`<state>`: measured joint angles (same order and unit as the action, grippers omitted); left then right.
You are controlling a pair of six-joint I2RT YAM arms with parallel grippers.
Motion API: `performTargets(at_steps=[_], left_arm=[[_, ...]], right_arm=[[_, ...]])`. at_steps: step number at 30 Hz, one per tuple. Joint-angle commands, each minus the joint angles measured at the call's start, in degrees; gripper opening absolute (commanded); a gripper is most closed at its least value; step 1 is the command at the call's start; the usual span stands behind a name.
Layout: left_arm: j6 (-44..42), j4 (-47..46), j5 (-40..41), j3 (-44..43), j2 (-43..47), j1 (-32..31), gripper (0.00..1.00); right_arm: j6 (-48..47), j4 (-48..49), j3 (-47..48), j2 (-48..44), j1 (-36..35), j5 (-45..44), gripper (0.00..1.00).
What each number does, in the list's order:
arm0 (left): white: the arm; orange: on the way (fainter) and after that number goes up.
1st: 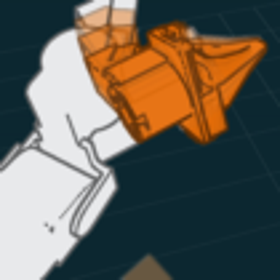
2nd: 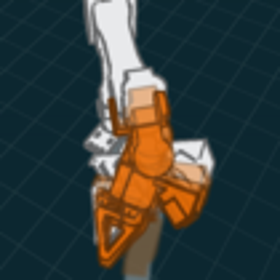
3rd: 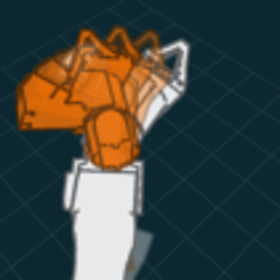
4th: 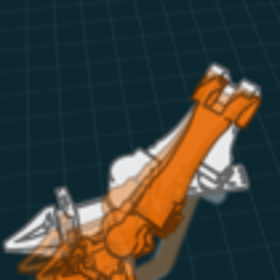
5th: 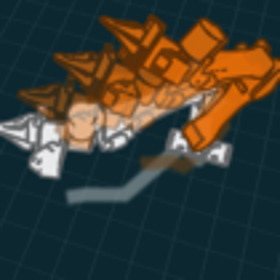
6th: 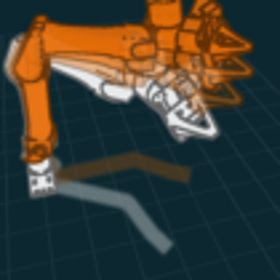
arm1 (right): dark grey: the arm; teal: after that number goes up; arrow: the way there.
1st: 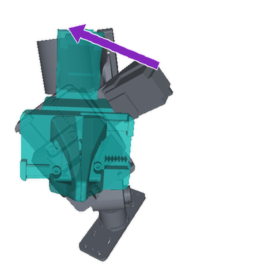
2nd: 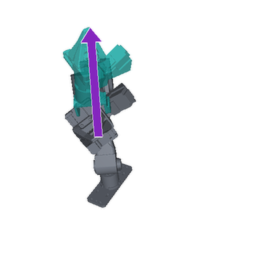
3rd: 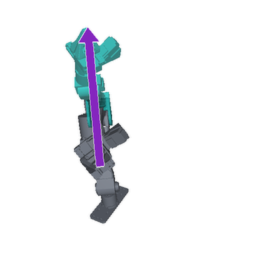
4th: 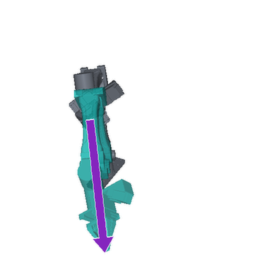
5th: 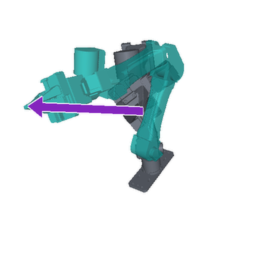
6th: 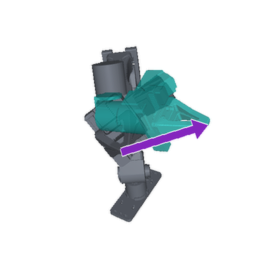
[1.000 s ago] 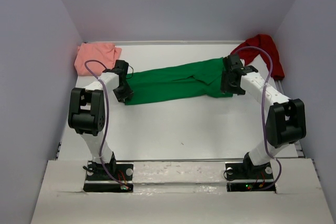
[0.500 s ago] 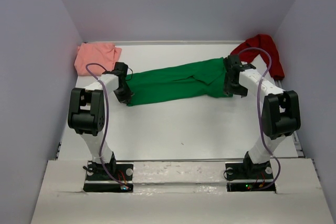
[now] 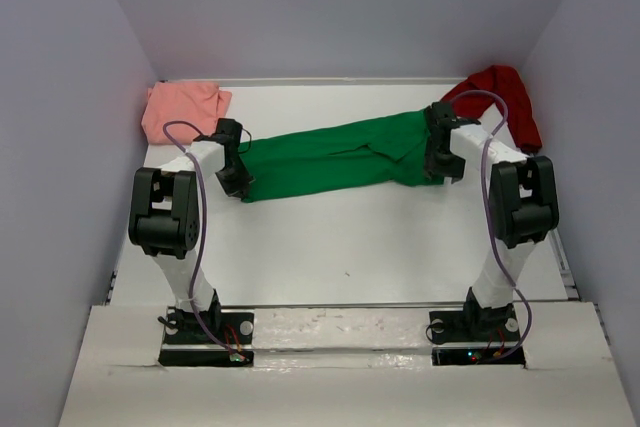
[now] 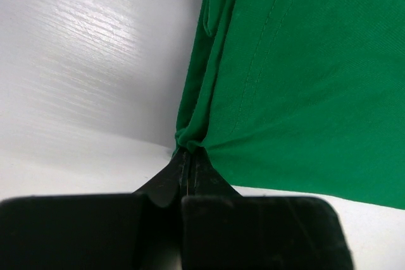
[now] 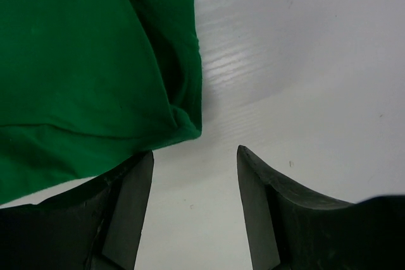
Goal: Fold and stack the t-shirts
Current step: Fold the tshirt
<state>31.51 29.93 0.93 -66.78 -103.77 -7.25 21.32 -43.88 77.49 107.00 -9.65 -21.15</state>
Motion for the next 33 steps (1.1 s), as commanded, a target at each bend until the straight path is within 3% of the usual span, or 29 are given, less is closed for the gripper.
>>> performTargets(at_steps=[1,7,11,19,22,25,26,33], left_arm=[[-1.4,0.3,-0.7,-0.3,-0.1,0.5,0.00],[-1.2,-0.5,-0.7,0.7,0.1,0.5,0.00],[-1.2,-0.2,-0.7,0.9,0.1,0.5,0.00],[-1.2,0.3,-0.7,0.0,0.5,0.5,0.00],[-1.5,0.7,-0.7,-0.3,0.4,0.5,0.00],[-1.2,0.9,-0.7,0.6,0.8,0.5,0.00],[-0.7,0.8,-4.1,1.1,0.8,0.7,0.00],[1.8,0.8,-8.7,5.3,4.3,1.0,0.00]], right_arm=[[-1.3,2.4,6.1,1.4,1.4,0.1,0.59],[-2.5,2.2,10.4,4.7,2.6,1.9,0.55],[-2.2,1.9,10.9,5.9,2.6,3.5,0.42],[-1.6,2.7,8.6,5.1,2.6,5.4,0.31],[-1.7,2.7,8.6,5.3,2.6,5.0,0.24],[-1.3,2.5,8.7,5.6,2.6,4.1,0.05],[-0.7,2.3,9.0,5.8,2.6,3.8,0.00],[3.3,-4.7,13.3,8.7,3.2,-9.4,0.00]])
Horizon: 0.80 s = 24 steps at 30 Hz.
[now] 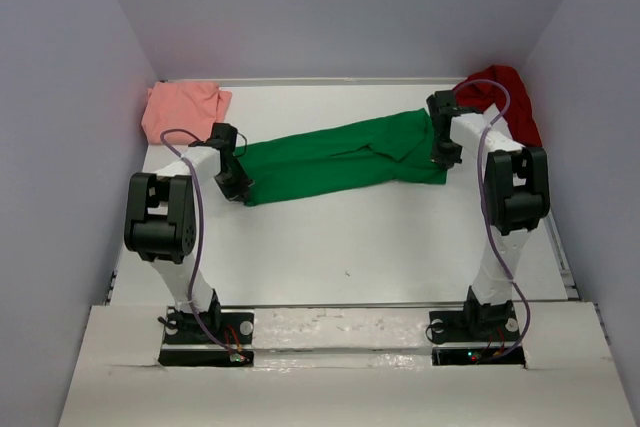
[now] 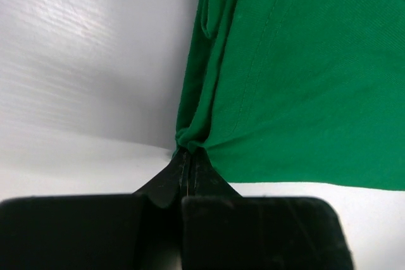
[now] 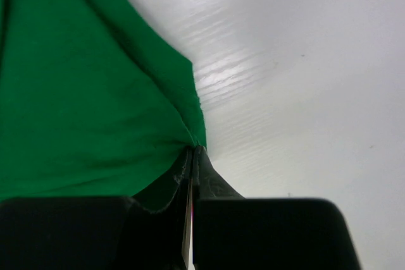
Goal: Fold and stack the t-shirts
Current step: Fold the tshirt
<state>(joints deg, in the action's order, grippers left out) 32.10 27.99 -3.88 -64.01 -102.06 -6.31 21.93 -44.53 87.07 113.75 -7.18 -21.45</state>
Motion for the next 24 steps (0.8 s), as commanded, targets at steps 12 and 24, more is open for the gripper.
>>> performTargets(at_steps=[12,24], left_arm=[[0.6,5.8,-1.6,0.7,1.2,2.3,0.00],[-1.4,6.6,0.5,-0.5,-0.9,5.9,0.00]], right_arm=[[1.9,-5.9,5.4,4.2,1.9,-15.4,0.00],[-0.8,-5.9,6.4,5.3,4.7,-17.8,0.00]])
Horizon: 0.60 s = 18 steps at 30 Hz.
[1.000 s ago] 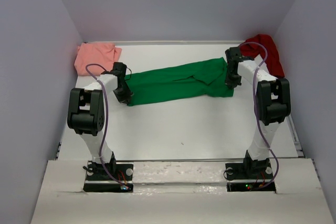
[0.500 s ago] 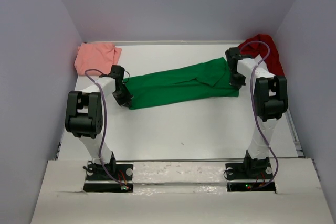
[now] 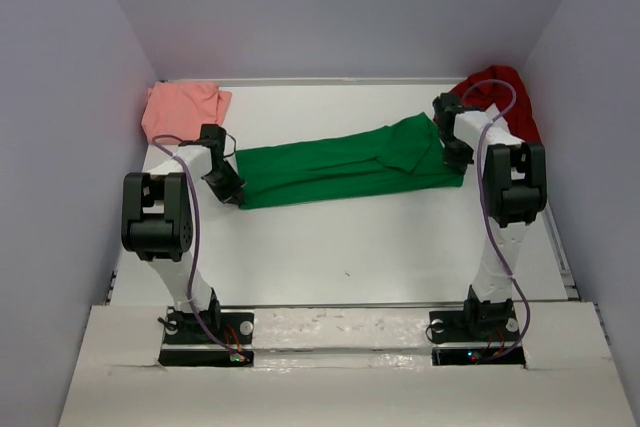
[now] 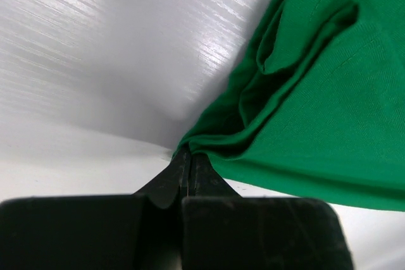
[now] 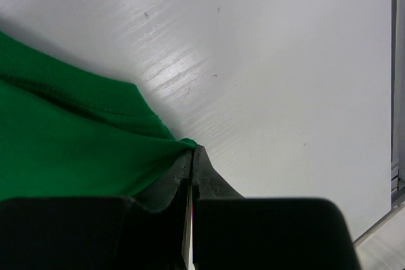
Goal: Fold and stack the t-shirts
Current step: Fold the tshirt
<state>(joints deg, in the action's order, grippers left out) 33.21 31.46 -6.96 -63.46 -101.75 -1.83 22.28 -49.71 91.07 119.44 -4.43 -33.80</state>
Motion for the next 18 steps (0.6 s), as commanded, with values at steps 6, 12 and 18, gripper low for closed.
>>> performTargets(at_steps=[6,12,18], left_arm=[[-2.6,1.2,1.1,0.7,-0.9,1.4,0.00],[-2.4,1.6,4.1,0.4,1.6,-1.9,0.00],[2.9,4.1,14.2,-0.6,4.7,-8.5,0.01]], right_arm=[[-1.6,0.6,0.5,-2.3,2.0,-0.8,0.00],[-3.6,3.5,-1.9,-6.3,2.0,3.8,0.39],[-4.9,3.1,-0.2,-9.1,1.4,3.4,0.53]])
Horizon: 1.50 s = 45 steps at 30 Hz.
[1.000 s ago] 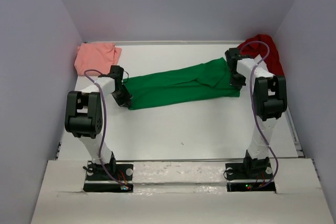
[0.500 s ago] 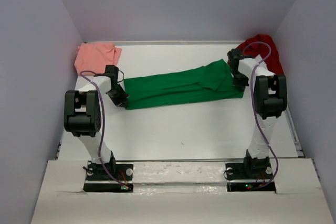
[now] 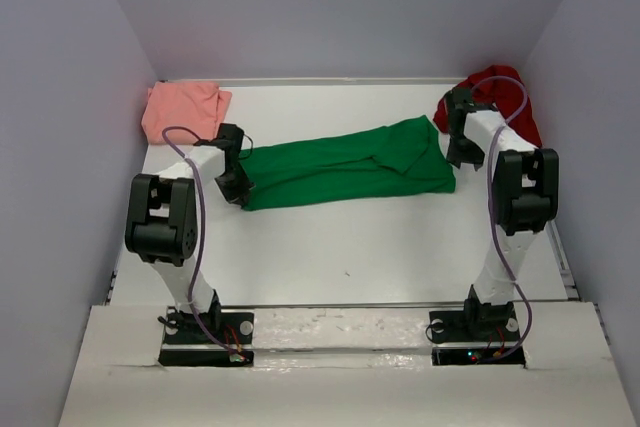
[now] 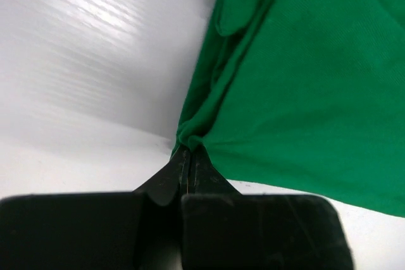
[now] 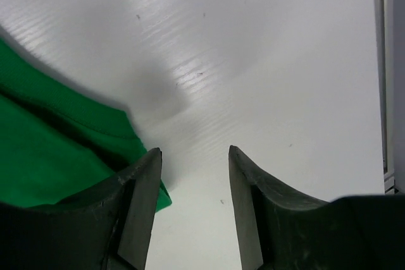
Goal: Fold and stack the t-shirts
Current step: Fold the tshirt
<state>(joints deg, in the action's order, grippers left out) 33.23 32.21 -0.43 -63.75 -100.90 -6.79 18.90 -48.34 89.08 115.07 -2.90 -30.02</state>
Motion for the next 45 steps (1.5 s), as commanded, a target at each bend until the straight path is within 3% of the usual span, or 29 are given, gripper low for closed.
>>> performTargets(at_steps=[1,4,13,25,45], left_arm=[[3.9,3.7,9.3,-0.6,3.9,-5.3,0.01],[4.8,4.1,9.7,-0.9,3.3,-8.0,0.04],[9.4,6.0,15.7,-0.6,7.9,-9.1,0.12],[11.0,11.6,20.6,-2.0,8.0,-9.1,0.12],[10.7,8.6,16.7,0.0,4.1,-9.1,0.16]], right_arm=[[-1.5,1.5,2.1,-5.5,-0.2,-0.7,0.54],[-3.1,1.5,3.5,-6.2,-1.5,-0.1,0.54],[-7.7,3.5,7.0,-4.4,-7.4,18.8,0.52],[-9.0,2.4,10.9,-0.3,-8.8,18.6,0.52],[-9.5,2.5,8.8,2.2,-16.0,21.0,0.52]])
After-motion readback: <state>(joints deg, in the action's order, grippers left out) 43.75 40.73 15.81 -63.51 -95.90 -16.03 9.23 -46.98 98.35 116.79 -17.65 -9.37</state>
